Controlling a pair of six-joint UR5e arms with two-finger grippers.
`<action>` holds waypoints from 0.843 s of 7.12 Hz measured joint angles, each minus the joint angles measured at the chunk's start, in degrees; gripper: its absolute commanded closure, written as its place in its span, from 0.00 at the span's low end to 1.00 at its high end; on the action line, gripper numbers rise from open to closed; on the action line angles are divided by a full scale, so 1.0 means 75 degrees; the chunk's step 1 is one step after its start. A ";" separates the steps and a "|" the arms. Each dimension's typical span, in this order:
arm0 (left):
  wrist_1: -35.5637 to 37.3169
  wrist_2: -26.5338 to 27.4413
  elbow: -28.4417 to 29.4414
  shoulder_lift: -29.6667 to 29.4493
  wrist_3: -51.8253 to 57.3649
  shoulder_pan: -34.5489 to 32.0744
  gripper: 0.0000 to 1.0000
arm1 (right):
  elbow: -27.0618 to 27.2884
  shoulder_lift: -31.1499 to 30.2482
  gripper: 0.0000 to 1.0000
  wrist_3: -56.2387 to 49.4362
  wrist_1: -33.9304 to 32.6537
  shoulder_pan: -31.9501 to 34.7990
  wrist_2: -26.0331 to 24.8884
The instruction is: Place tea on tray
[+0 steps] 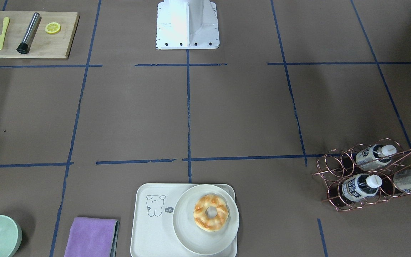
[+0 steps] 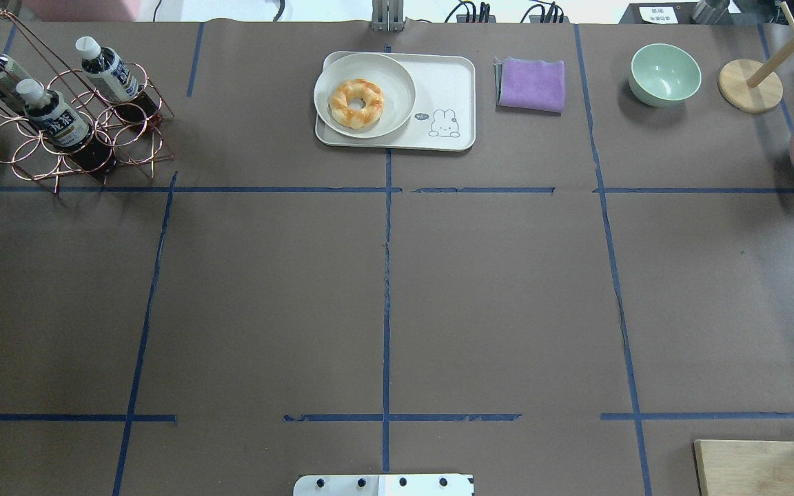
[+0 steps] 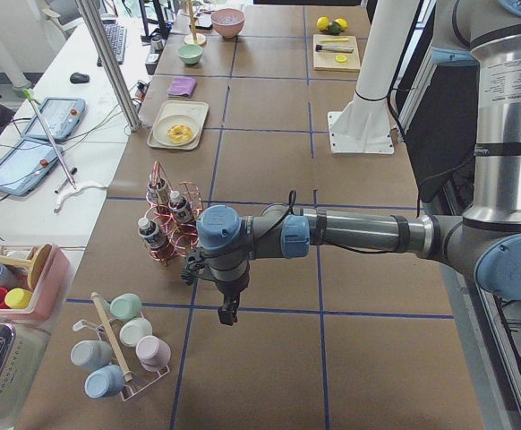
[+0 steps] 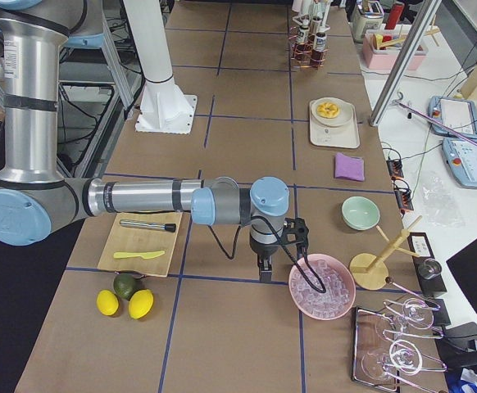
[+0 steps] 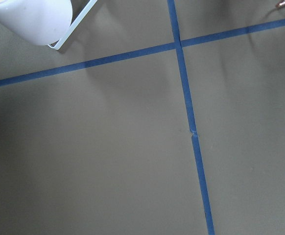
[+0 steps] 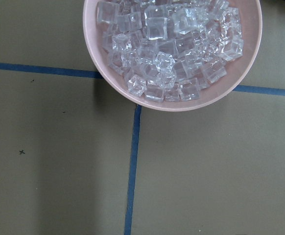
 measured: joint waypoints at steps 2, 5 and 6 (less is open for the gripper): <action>0.0001 0.0002 -0.0035 0.0016 0.0008 -0.0004 0.00 | 0.0005 0.0001 0.00 0.0001 0.0009 -0.0001 0.0003; -0.0111 0.0143 -0.0262 -0.0155 -0.0031 0.0009 0.00 | 0.0010 0.0007 0.00 0.0001 0.0016 -0.0001 0.0009; -0.0344 0.0158 -0.0290 -0.0387 -0.0059 0.0009 0.00 | 0.0010 0.0009 0.00 0.0000 0.0018 -0.0001 0.0009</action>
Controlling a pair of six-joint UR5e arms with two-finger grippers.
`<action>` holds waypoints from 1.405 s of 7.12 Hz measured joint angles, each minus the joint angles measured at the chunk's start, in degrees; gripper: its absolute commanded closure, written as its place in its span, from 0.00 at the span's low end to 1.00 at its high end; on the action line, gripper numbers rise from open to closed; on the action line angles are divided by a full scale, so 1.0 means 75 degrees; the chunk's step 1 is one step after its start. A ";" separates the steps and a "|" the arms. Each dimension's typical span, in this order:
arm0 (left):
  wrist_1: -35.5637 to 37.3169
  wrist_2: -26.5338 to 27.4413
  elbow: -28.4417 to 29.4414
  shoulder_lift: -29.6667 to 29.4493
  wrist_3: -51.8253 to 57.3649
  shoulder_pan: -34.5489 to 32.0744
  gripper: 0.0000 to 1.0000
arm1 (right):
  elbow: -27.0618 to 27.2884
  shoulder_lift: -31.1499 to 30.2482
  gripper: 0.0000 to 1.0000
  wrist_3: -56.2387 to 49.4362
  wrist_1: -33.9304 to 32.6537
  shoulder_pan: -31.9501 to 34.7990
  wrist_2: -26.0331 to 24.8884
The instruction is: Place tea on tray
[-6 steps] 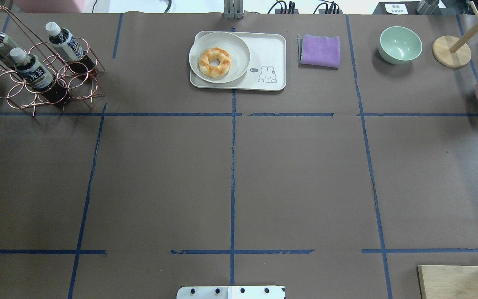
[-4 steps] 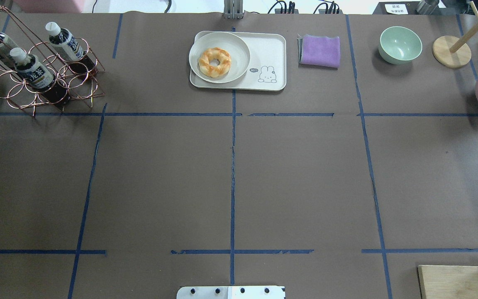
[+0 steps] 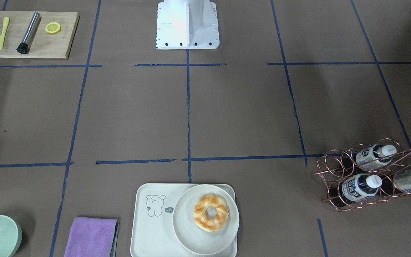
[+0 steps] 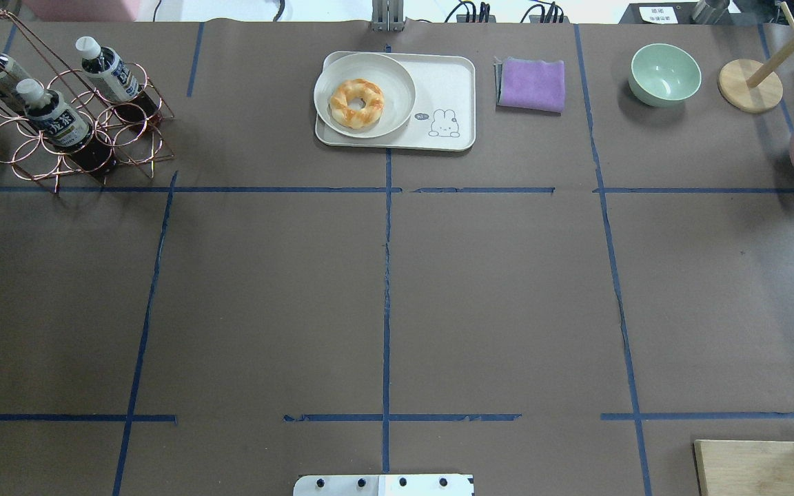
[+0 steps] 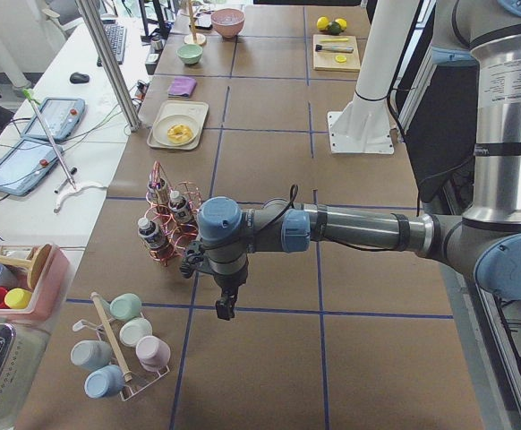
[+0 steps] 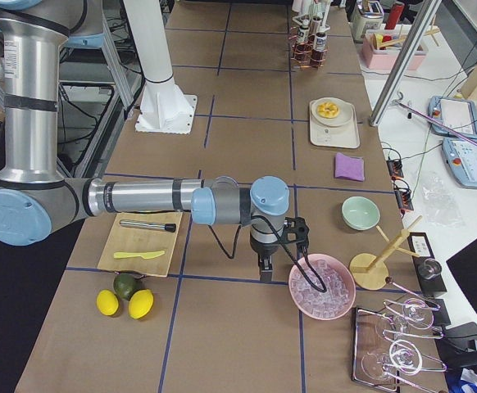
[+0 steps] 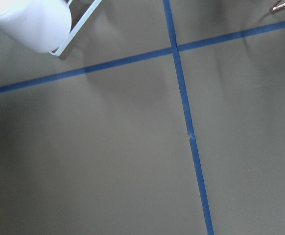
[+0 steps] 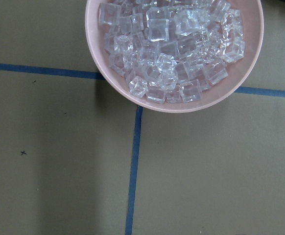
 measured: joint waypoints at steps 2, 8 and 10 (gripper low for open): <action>-0.0377 -0.0033 -0.0089 -0.0168 -0.0135 0.0024 0.00 | 0.0000 0.0001 0.00 0.0024 -0.0004 0.0000 0.0000; -0.5744 0.1252 -0.0634 0.0401 -0.6874 0.2144 0.00 | 0.0005 0.0002 0.00 0.0035 -0.0005 0.0000 0.0003; -0.6018 0.3078 -0.1163 0.0398 -0.8187 0.3192 0.00 | 0.0002 0.0002 0.00 0.0035 -0.0005 0.0000 0.0003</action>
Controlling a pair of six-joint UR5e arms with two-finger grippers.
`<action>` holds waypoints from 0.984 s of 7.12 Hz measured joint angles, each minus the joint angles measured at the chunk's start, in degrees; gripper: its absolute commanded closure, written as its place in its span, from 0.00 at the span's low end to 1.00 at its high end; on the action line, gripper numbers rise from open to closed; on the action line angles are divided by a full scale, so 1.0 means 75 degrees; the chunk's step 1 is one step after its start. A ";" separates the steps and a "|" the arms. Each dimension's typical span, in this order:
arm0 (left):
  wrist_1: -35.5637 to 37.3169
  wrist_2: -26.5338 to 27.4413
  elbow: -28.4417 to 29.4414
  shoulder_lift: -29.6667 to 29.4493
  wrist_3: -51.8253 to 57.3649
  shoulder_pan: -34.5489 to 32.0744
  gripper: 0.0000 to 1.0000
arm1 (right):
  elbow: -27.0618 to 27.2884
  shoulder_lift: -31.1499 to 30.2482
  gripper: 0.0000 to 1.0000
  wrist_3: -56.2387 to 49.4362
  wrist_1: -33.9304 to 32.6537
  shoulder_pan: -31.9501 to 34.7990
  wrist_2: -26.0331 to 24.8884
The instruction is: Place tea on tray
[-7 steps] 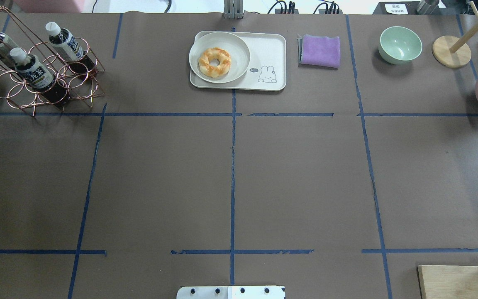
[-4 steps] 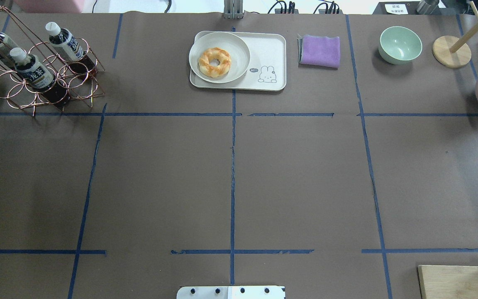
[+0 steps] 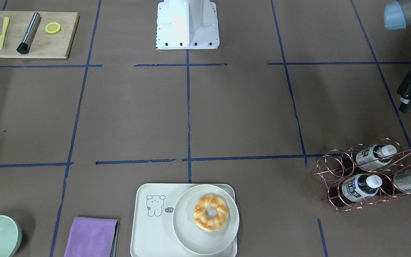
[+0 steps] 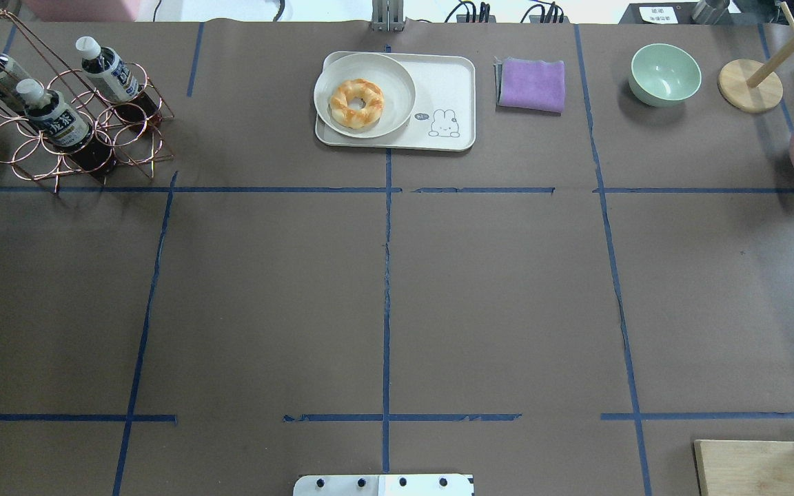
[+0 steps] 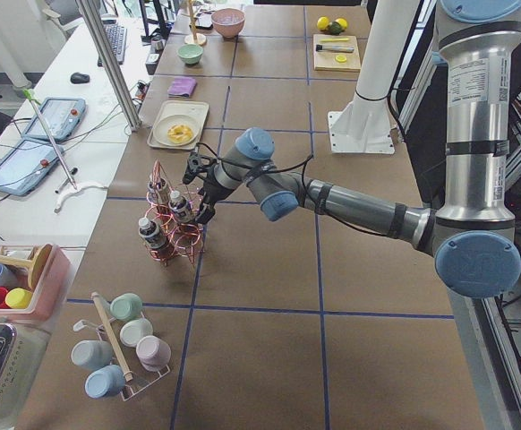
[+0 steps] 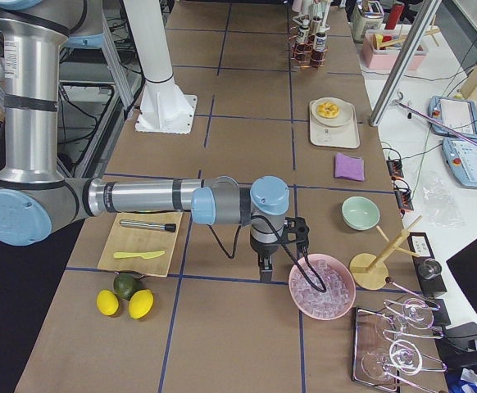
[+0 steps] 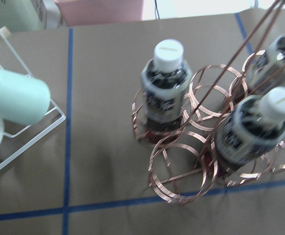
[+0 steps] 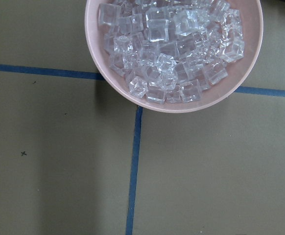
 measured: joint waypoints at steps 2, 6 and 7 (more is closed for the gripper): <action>-0.0111 0.1800 -0.0073 -0.0039 -0.0570 0.1068 0.00 | -0.0001 0.0000 0.00 0.0000 0.0000 0.0000 0.0000; -0.0325 0.2780 0.0723 -0.0910 -0.0824 0.1549 0.22 | -0.0001 0.0000 0.00 0.0000 0.0000 0.0000 0.0000; -0.0526 0.2792 0.0946 -0.1005 -0.0848 0.1552 0.29 | -0.0001 0.0000 0.00 0.0000 0.0000 0.0000 0.0000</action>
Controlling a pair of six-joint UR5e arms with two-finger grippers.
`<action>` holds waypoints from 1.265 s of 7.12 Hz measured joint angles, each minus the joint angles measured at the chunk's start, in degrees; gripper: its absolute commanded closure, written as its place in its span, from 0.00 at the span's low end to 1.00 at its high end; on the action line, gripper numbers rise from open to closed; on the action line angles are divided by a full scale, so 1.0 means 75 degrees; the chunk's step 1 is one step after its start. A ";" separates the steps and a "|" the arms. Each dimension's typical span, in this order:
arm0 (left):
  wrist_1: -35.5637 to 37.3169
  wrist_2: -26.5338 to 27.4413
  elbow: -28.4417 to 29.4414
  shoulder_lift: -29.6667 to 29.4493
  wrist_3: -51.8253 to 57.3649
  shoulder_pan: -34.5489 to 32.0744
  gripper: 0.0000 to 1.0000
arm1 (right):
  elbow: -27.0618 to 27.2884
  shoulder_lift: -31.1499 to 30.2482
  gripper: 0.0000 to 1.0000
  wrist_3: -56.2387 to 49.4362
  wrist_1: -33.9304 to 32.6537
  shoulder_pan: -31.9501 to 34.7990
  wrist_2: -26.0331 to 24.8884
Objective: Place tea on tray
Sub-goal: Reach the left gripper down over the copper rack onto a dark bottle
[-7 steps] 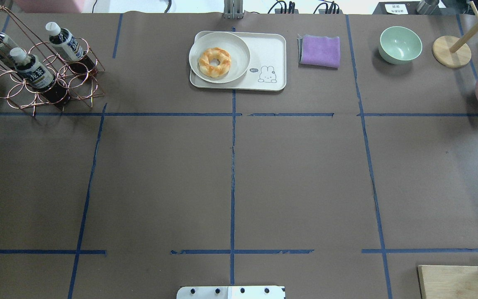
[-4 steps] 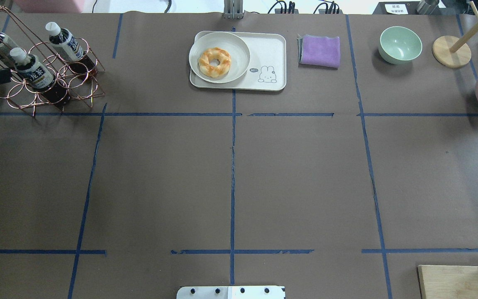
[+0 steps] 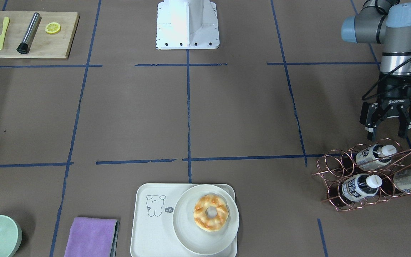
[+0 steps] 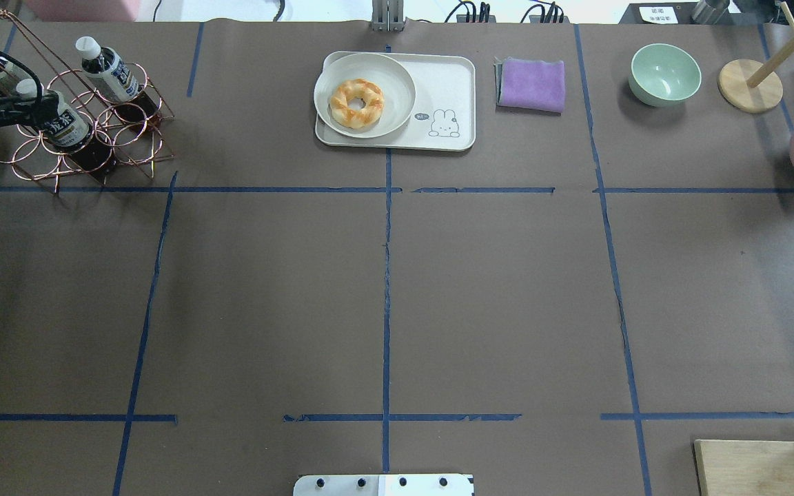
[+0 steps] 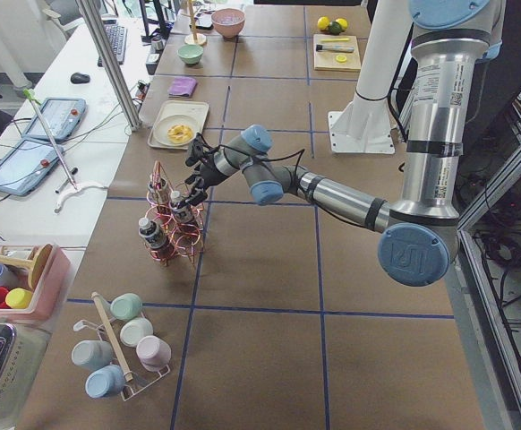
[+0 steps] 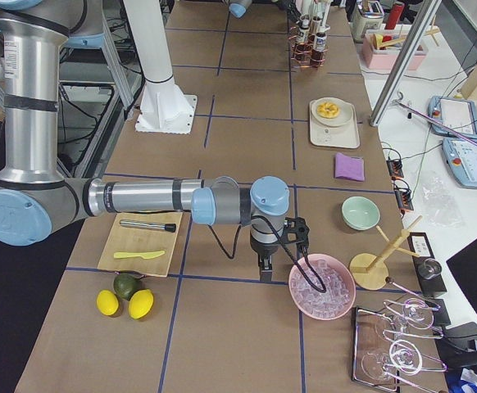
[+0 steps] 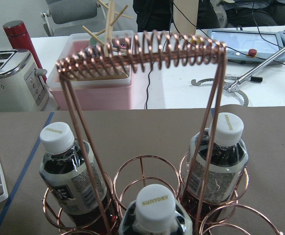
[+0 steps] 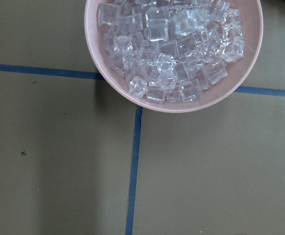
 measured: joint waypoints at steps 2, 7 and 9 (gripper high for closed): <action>-0.0264 -0.0004 0.0247 -0.0062 -0.0008 0.0004 0.31 | 0.0000 0.0002 0.00 0.0000 0.0000 0.0000 0.0000; -0.0331 -0.0006 0.0270 -0.0116 0.0059 0.0004 0.31 | 0.0002 0.0009 0.00 0.0011 0.0000 0.0000 0.0000; -0.0331 0.0004 0.0321 -0.0174 0.0068 -0.0001 0.31 | 0.0013 0.0011 0.00 0.0012 0.0000 0.0000 0.0000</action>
